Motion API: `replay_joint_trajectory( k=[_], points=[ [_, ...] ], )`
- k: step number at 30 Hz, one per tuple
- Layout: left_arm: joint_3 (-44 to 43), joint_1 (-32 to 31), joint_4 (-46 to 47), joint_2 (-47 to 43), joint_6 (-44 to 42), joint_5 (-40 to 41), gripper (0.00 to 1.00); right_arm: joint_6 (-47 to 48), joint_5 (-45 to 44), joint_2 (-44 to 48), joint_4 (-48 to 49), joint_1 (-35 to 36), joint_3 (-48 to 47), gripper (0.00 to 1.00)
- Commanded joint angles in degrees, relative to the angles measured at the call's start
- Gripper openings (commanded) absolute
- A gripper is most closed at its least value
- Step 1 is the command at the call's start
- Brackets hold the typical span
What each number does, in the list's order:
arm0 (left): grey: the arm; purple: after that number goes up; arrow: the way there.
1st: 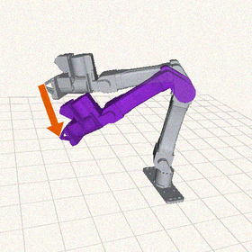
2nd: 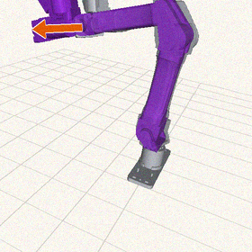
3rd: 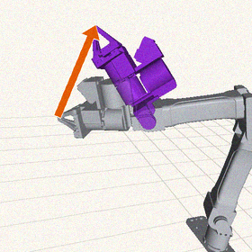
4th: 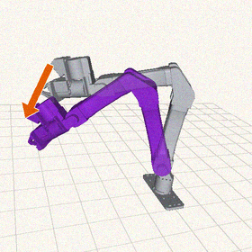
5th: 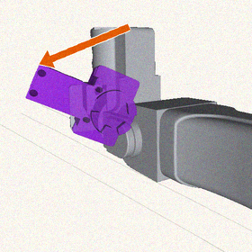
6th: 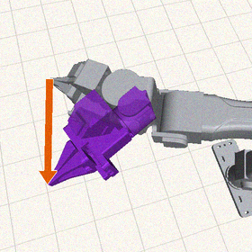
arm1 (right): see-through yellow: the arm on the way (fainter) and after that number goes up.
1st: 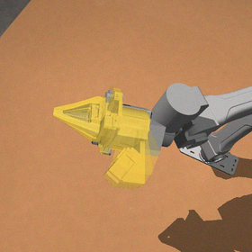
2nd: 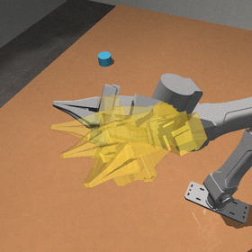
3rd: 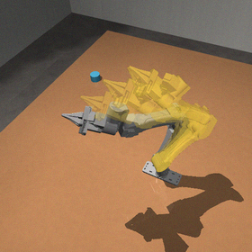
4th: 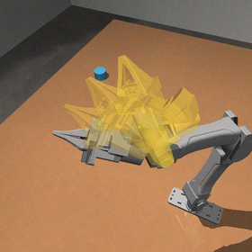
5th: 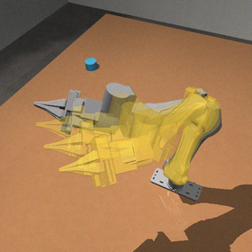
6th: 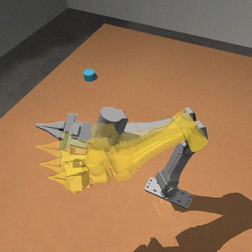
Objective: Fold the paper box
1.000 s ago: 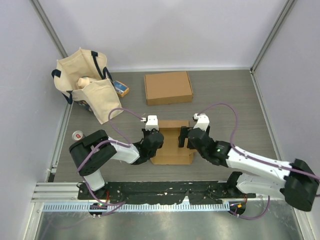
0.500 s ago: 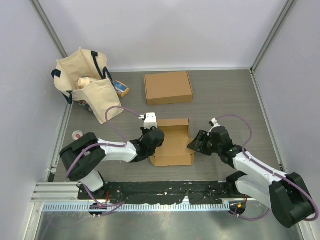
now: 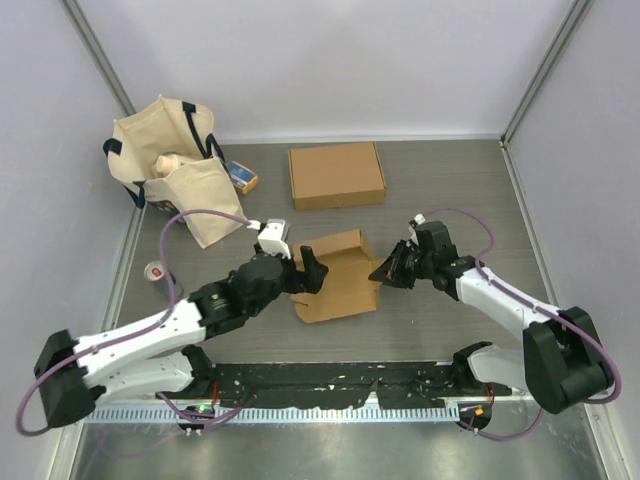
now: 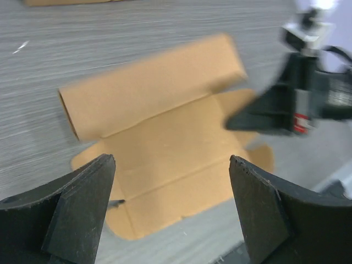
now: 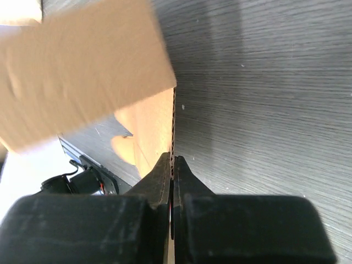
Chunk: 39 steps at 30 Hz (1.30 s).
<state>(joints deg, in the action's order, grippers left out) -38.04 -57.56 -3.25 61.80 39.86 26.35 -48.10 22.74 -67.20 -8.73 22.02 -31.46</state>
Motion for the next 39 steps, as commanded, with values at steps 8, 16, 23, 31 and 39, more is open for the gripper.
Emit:
replay_joint_trajectory(
  k=[8, 16, 23, 31, 39],
  points=[
    [-13.7, -12.6, -15.7, 1.4, -18.7, -9.2, 0.95, -0.1, 14.0, -6.1, -6.9, -4.6, -5.9, 0.01],
    [-28.8, -25.8, -26.5, 28.9, -43.9, 8.1, 1.0, -3.9, 17.9, -6.0, -4.6, -5.2, -4.5, 0.02],
    [-28.7, -26.4, -22.9, 31.9, -45.7, 9.8, 0.97, -6.0, 18.6, -3.9, -4.4, -5.4, -3.4, 0.01],
    [-34.1, -25.5, -29.2, 37.1, -43.0, 14.2, 0.16, -1.1, 17.8, -0.5, -4.9, -6.5, -4.7, 0.27],
    [-40.5, -12.9, -38.3, 28.6, -23.4, -4.3, 0.0, 10.7, 9.9, 9.7, -7.9, -24.4, -13.6, 0.82]
  ],
)
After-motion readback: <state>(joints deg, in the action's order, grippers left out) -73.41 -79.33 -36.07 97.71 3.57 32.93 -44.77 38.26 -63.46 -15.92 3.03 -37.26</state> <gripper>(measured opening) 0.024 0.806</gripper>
